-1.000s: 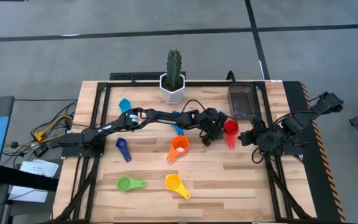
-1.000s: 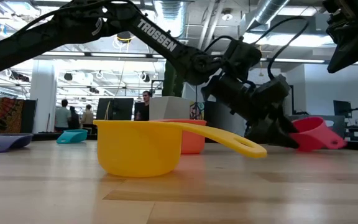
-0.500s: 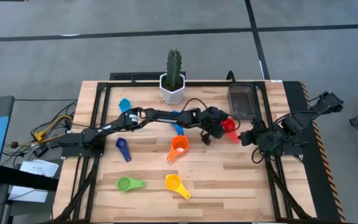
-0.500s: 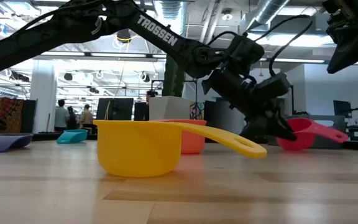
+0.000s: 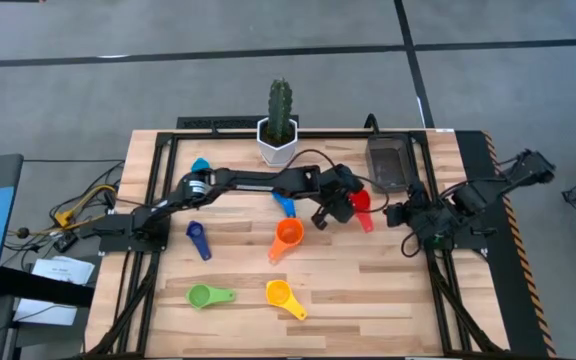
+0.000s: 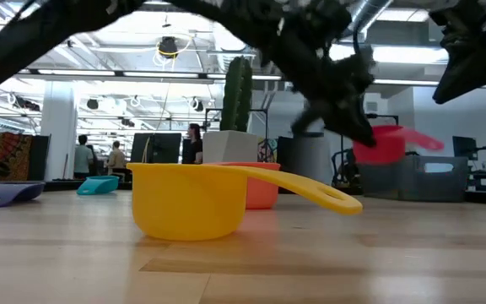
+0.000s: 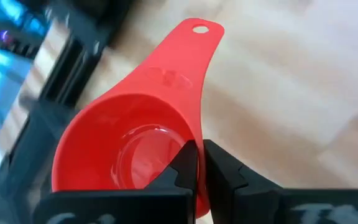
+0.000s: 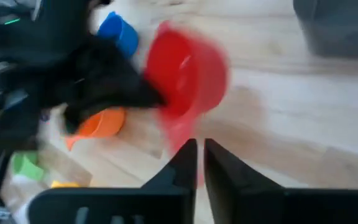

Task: Nest measuring cups in basket
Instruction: Stack the red measuring cup on top of the orange measuring cup

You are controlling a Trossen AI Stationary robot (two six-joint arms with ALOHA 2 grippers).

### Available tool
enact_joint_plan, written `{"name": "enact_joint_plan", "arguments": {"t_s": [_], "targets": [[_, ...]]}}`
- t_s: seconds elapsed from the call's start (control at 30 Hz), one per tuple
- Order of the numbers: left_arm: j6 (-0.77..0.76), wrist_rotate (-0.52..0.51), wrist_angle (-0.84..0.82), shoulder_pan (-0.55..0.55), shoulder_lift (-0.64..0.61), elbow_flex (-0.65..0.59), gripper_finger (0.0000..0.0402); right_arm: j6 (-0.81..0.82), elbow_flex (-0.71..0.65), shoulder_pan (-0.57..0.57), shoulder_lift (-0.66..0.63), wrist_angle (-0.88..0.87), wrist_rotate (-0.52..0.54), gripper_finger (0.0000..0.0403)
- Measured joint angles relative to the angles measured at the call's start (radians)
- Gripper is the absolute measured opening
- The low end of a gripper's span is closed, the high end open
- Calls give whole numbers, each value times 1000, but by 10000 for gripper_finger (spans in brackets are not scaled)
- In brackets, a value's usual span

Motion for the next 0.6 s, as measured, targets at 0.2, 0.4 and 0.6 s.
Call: {"name": "enact_joint_plan", "arguments": {"t_s": [0.2,0.4,0.6], "targets": [[-28,34,-50,-24,-101,0,1,-210,0,-25,-1,131,-73,137],[-49,7,-92,-34,-147,0,1,-369,-21,-24,0,347,-171,199],[-45,-45,-192,-57,-160,-2,0,-442,-32,-24,0,432,-199,198]]}}
